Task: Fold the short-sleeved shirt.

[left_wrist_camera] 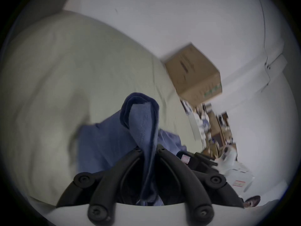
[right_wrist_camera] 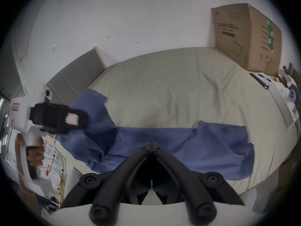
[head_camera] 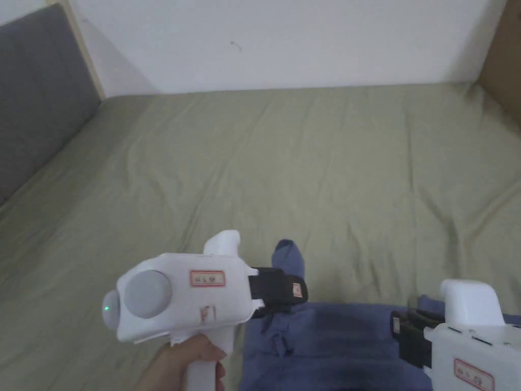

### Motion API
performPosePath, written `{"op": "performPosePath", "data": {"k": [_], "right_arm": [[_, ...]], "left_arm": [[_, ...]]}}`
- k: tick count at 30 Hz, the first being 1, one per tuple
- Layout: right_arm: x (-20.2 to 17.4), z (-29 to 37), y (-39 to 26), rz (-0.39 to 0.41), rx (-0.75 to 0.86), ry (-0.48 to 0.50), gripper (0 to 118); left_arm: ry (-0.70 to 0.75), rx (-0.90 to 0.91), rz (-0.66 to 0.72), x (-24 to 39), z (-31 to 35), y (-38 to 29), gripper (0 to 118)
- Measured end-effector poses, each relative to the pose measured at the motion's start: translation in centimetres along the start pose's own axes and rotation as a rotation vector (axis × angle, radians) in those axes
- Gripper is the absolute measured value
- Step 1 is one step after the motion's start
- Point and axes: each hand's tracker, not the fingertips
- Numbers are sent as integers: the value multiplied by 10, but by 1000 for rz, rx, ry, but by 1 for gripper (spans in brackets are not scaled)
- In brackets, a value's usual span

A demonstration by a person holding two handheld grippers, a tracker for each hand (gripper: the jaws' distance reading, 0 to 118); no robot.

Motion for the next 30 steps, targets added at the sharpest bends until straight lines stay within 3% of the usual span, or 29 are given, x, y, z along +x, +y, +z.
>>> {"op": "performPosePath", "data": {"k": [3,5,6,8,9,10,16,18,19,20,22,30], "right_arm": [[24,13,-8,-58,12,-40,0],[38,20,-13,-100,15,-56,0],[45,22,-16,-130,20,-69,0],[54,25,-19,-166,17,-78,0],[58,27,-21,-172,17,-76,0],[60,27,-21,-173,17,-76,0],[58,22,-23,-177,20,-52,0],[55,20,-23,-181,23,-35,0],[53,20,-24,-176,23,-27,0],[52,19,-25,-172,21,-24,0],[50,16,-27,-164,18,-21,0],[54,19,-30,-181,19,-7,0]], "left_arm": [[6,-138,-39,8,-68,-12,8],[33,-202,-52,5,-101,-19,14],[48,-211,-56,4,-111,-21,27],[75,-213,-58,5,-119,-22,86],[74,-214,-55,7,-118,-21,106],[64,-216,-59,7,-115,-21,114],[34,-83,23,-3,-60,-1,114],[68,-47,56,-11,-44,1,111],[89,-23,64,-18,-39,0,99],[109,-13,84,-23,-37,-2,75],[177,-48,100,-20,-43,-9,3],[105,-256,18,-2,-103,-52,2]]}}
